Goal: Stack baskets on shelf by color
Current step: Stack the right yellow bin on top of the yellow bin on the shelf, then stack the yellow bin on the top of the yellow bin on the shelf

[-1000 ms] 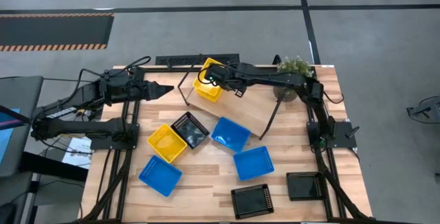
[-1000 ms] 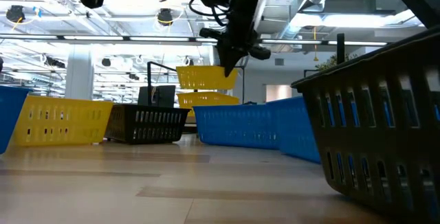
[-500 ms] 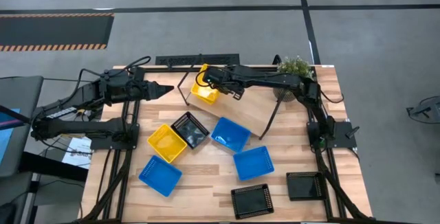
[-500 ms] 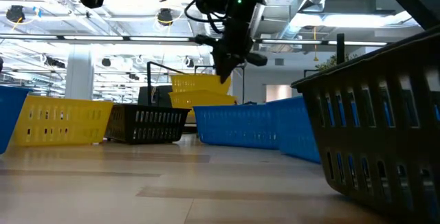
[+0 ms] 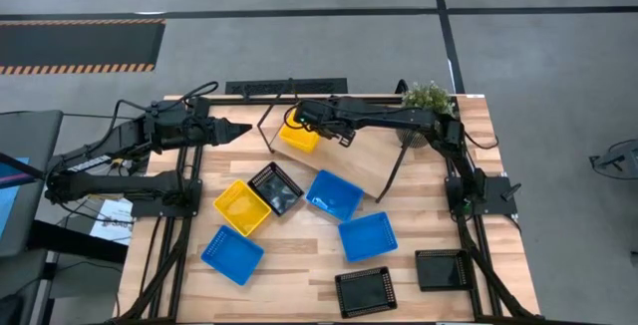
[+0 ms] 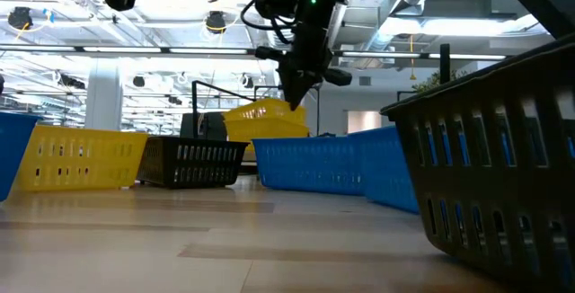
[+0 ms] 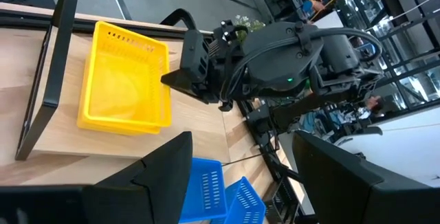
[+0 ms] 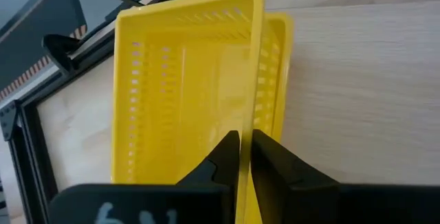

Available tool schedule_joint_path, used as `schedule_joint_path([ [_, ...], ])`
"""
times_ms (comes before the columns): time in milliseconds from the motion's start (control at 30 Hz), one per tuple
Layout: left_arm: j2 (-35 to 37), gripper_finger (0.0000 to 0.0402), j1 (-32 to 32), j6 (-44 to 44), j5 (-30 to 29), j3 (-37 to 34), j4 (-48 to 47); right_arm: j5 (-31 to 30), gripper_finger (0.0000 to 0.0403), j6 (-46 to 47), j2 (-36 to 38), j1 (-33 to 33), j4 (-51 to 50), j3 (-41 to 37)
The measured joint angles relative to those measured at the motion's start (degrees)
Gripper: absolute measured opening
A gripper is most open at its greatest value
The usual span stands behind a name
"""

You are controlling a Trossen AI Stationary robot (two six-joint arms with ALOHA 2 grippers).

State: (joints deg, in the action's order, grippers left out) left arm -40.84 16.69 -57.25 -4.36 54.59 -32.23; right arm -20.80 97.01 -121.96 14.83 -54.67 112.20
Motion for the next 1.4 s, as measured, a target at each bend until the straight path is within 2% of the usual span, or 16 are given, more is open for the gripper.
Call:
schedule_joint_path([
  [133, 0.00, 0.0238, 0.00, 0.00, 0.00, 0.00, 0.01, -0.17, 0.0063, -2.59, 0.00, -0.05, 0.01, 0.00],
  [233, 0.00, 0.0238, 0.02, 0.00, 0.00, 0.00, 0.00, -0.19, 0.0086, -5.33, 0.15, -0.17, -0.20, 0.00],
  [533, 0.00, 0.0238, 0.00, 0.00, 0.00, 0.00, 0.00, -0.35, 0.0227, -12.52, 0.53, -0.32, -0.27, 0.37],
  [667, 0.00, 0.0238, 0.01, 0.01, 0.12, 0.00, 0.00, -0.32, 0.0266, -21.41, 0.53, -0.81, -0.88, 2.84],
  [767, 0.02, 0.0238, 0.02, 0.62, 2.67, 0.00, -0.04, 3.01, 0.0273, -32.36, 0.53, -2.84, -1.49, 6.10],
  [867, 0.15, 0.0238, 0.02, 4.13, 8.47, 0.00, -1.15, 8.49, 0.0275, -39.20, 0.53, -6.94, -0.12, 8.58],
  [1000, 0.13, 0.0238, 0.00, 6.61, 15.94, 0.00, -8.07, 9.18, 0.0275, -42.76, 0.53, -13.55, 2.38, 8.94],
  [1100, 0.13, 0.0238, 0.00, 8.25, 18.26, 0.00, -16.71, 8.74, 0.0275, -43.45, 0.53, -17.75, 1.41, 8.94],
  [1233, -0.34, 0.0238, -0.07, 9.20, 15.41, 0.00, -29.46, 4.83, 0.0275, -38.99, 0.53, -23.24, -1.98, 8.94],
  [1400, -1.44, 0.0238, -1.71, 8.13, 4.43, -0.10, -39.87, 2.87, 0.0275, -31.12, 1.50, -29.44, -7.36, 8.91],
])
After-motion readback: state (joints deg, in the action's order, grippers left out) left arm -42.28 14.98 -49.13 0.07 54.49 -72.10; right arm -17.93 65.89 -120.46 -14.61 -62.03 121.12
